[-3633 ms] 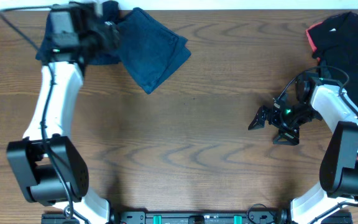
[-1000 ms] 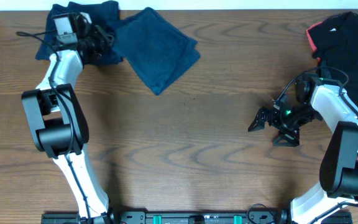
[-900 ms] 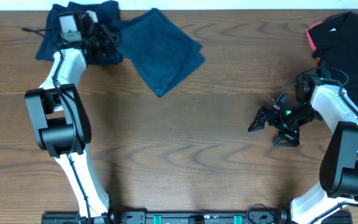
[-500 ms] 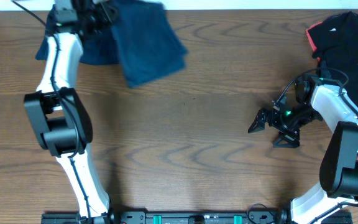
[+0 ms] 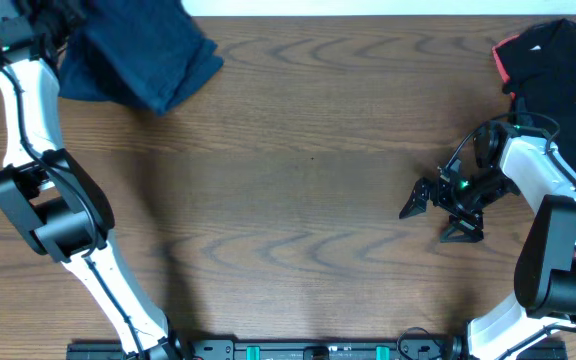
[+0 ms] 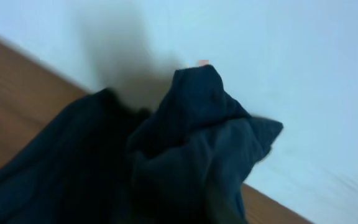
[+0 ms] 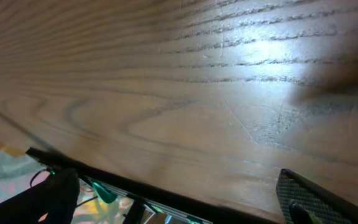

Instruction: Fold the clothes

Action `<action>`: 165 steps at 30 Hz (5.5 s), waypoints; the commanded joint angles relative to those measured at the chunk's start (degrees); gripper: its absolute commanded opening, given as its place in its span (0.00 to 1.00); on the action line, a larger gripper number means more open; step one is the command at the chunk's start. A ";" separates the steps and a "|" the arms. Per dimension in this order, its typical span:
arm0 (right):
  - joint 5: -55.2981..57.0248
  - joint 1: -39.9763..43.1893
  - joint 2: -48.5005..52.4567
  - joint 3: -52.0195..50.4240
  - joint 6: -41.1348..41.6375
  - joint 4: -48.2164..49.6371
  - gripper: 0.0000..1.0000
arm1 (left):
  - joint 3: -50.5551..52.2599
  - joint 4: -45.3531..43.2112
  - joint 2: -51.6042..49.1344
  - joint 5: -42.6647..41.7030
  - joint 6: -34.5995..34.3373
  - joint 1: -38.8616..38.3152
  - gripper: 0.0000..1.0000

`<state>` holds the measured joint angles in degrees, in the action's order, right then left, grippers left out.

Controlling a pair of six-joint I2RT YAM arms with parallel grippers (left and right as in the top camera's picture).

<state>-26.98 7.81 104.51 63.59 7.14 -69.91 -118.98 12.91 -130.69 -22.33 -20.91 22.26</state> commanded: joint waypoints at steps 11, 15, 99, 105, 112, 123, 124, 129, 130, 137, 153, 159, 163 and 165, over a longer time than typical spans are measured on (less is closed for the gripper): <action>0.20 0.37 -0.15 0.15 -0.39 -0.81 0.99 | -0.61 10.40 -5.29 21.42 -0.17 3.74 0.23; 0.17 0.37 -0.15 0.15 -0.61 -1.14 0.99 | -0.61 12.98 -5.29 21.97 -0.20 6.97 0.35; -0.28 -3.87 -0.15 0.15 -2.08 0.83 0.99 | -0.22 33.11 -2.19 -3.65 15.34 -8.07 0.17; -0.28 -3.87 -0.15 0.15 -2.08 0.70 0.99 | -0.11 32.20 -5.03 -3.61 15.34 -8.66 0.22; -0.28 -3.87 -0.15 0.15 -2.05 0.79 0.99 | -0.11 29.66 -9.73 -3.61 16.00 -7.96 0.33; -0.35 -3.87 -0.15 0.15 -2.03 -0.02 0.99 | -0.63 24.72 -7.54 -7.69 15.91 -7.87 0.40; -0.48 -3.87 -0.15 0.15 -2.05 -0.02 0.99 | -0.63 24.72 -6.32 -8.13 15.91 -7.87 0.42; -4.42 -3.87 -0.15 0.15 -2.08 0.83 0.99 | -0.63 25.64 0.79 -8.83 15.04 -7.87 0.59; -5.09 -3.87 -0.15 0.15 -2.08 1.18 0.99 | -0.63 26.21 2.47 -9.49 14.12 -7.87 0.62; -6.29 -3.87 -1.51 0.22 -2.05 2.45 0.99 | -0.63 30.08 17.11 -20.76 12.46 -7.87 0.96; -5.79 -3.89 -38.47 1.88 0.24 0.24 0.99 | -0.61 63.12 49.24 -9.49 13.57 -7.82 0.98; 1.22 -3.93 -50.03 1.31 7.96 -4.22 0.99 | 0.35 78.95 56.41 2.95 13.64 -7.82 0.98; 1.97 -4.52 -58.03 -1.73 8.00 -4.92 0.99 | 4.83 81.35 61.90 4.87 13.60 -7.82 0.98; 1.97 -4.76 -62.55 -4.22 8.04 -4.68 0.99 | 9.22 81.18 65.94 4.87 13.60 -7.82 0.98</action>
<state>-26.48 3.79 46.59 62.35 13.28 -74.50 -114.13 92.12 -68.27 -20.73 -7.64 14.20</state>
